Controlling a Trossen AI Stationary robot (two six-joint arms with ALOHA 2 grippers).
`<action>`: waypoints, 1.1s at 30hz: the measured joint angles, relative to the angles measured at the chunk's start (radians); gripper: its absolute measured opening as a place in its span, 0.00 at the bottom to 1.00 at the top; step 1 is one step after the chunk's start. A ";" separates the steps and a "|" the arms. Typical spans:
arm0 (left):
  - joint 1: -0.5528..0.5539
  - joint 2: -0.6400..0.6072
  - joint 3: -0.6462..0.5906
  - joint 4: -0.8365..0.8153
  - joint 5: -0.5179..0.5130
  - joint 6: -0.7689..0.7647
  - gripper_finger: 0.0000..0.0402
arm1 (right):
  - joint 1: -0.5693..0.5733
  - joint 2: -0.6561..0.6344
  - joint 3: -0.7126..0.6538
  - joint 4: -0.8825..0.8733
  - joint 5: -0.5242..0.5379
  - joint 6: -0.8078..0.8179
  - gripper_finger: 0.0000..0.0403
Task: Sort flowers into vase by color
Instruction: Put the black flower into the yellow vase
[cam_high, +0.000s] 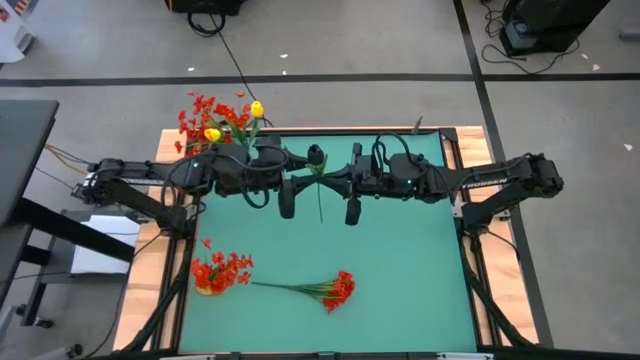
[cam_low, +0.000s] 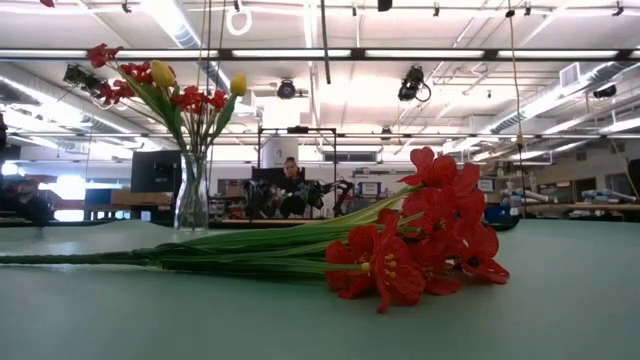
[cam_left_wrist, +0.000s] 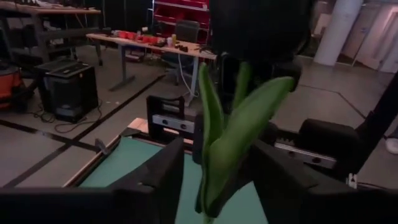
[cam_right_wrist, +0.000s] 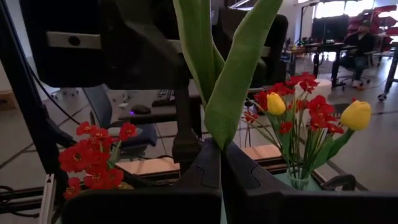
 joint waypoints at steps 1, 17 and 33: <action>0.002 0.001 0.000 0.000 0.000 0.000 0.43 | 0.000 0.000 0.000 0.000 0.000 -0.005 0.00; 0.020 0.018 0.000 0.003 0.059 0.067 0.02 | -0.005 0.000 0.000 -0.017 0.004 -0.032 0.16; -0.180 -0.301 -0.001 -0.547 -0.211 0.007 0.02 | -0.005 -0.026 0.000 -0.099 0.052 0.041 0.18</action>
